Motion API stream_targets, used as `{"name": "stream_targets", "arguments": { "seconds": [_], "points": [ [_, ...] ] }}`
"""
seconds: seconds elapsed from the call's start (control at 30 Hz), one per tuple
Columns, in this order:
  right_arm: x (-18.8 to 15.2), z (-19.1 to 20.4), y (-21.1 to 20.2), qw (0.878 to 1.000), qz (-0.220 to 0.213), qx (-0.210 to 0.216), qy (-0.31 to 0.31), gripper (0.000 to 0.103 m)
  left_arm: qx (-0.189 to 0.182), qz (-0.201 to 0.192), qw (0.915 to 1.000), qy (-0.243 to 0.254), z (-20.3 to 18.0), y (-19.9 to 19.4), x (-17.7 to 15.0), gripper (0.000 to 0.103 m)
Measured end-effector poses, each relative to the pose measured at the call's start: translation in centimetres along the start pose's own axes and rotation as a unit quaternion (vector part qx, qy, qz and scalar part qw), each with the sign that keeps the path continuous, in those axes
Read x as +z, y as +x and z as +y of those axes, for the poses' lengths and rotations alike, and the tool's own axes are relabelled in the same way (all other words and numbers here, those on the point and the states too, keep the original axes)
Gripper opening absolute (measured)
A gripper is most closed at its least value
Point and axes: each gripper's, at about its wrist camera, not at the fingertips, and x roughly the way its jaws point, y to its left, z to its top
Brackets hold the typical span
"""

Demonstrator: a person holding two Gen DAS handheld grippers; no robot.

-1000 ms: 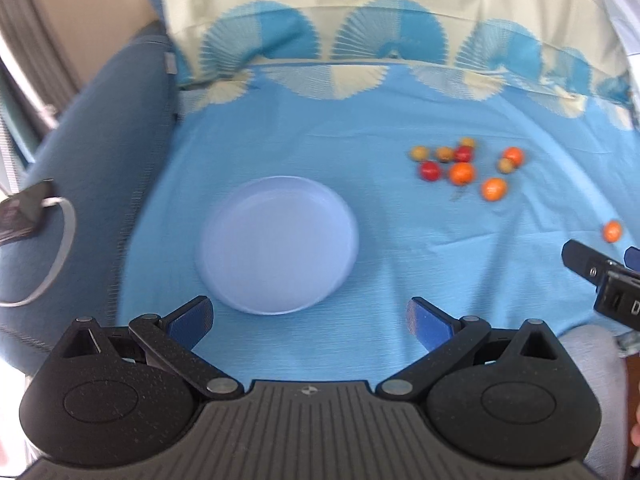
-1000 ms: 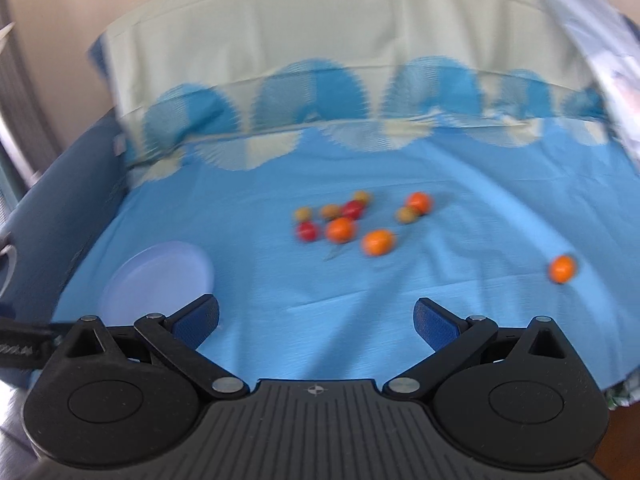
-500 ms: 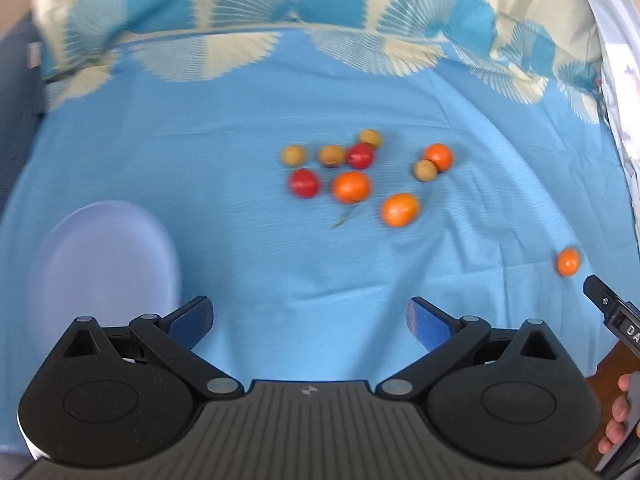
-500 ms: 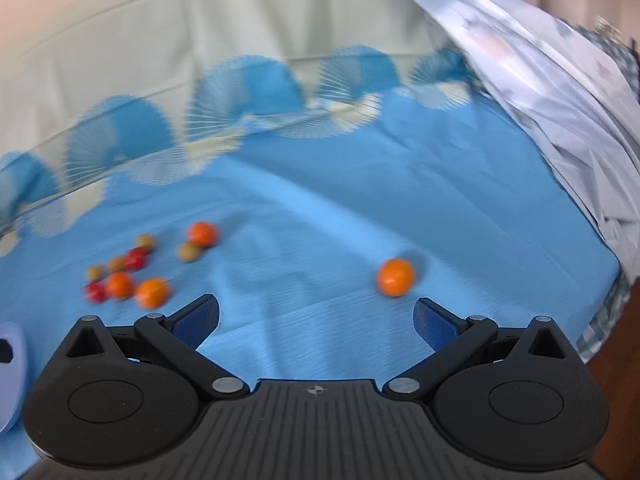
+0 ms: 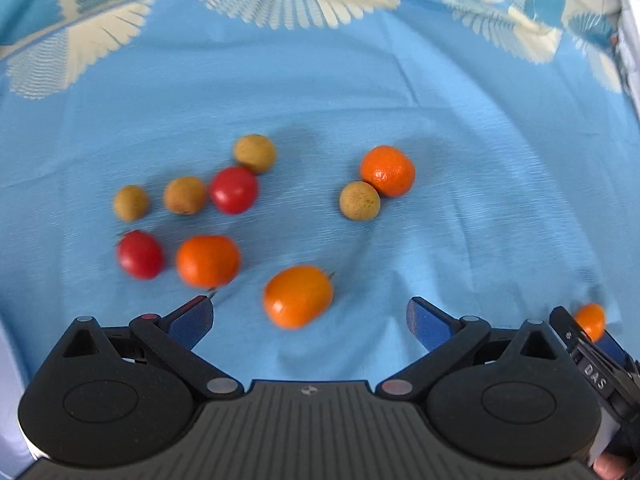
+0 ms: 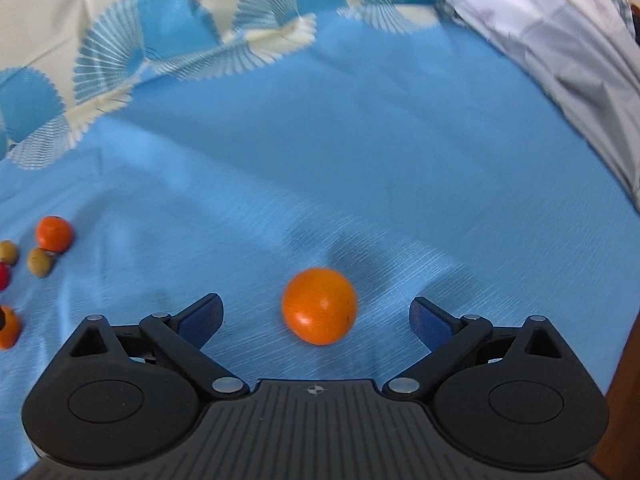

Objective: Organize fruits
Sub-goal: 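Grasp a small tangerine with the left tool while the right tool grasps the lone tangerine, then carry both held tangerines over the pale blue plate with both tools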

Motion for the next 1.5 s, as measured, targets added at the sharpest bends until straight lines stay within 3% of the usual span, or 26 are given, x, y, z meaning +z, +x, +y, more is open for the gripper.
{"name": "stream_targets", "arguments": {
  "seconds": [0.07, 0.13, 0.17, 0.23, 0.27, 0.5, 0.8, 1.0, 1.2, 1.5],
  "points": [
    [-0.3, 0.3, 0.4, 1.000, -0.007, -0.008, -0.007, 0.101, 0.002, 0.019, 0.9998, -0.011, 0.1, 1.3, 0.6, 0.100],
    [-0.5, 0.8, 0.4, 0.999, -0.014, -0.022, -0.022, 0.092, -0.005, 0.031, 0.9990, -0.033, 0.8, 1.9, 0.8, 0.069],
    [-0.6, 0.9, 0.2, 0.999, -0.020, -0.025, -0.028, 0.086, 0.000, 0.030, 0.9986, -0.043, 1.2, 1.9, 0.7, 0.064],
    [-0.7, 1.0, -0.6, 0.998, -0.037, -0.020, -0.038, 0.040, -0.003, 0.018, 0.9981, -0.059, 1.9, 1.4, 0.4, 0.044],
    [-0.7, 1.1, -0.8, 0.998, -0.039, -0.024, -0.045, 0.039, -0.012, 0.021, 0.9977, -0.063, 2.2, 1.3, 0.2, 0.045],
    [-1.0, 0.2, -3.1, 0.999, -0.039, -0.003, -0.025, 0.039, -0.028, -0.001, 0.9984, -0.049, 3.1, -1.2, -2.1, 0.044],
    [-2.1, 1.7, -10.2, 0.996, -0.064, 0.051, -0.029, 0.039, -0.021, -0.056, 0.9969, -0.050, 7.4, -10.0, -7.9, 0.044],
    [-4.7, 7.0, -15.9, 0.986, -0.075, 0.131, -0.069, 0.039, -0.011, -0.067, 0.9928, -0.099, 13.7, -14.6, -12.7, 0.044],
    [-8.4, 14.3, -20.1, 0.966, -0.032, 0.225, -0.128, 0.039, 0.011, -0.086, 0.9873, -0.133, 19.7, -18.8, -17.3, 0.044],
    [-13.0, 22.2, -26.1, 0.939, -0.022, 0.270, -0.211, 0.039, 0.016, -0.121, 0.9779, -0.170, 26.1, -23.1, -23.4, 0.044]
  ]
}}
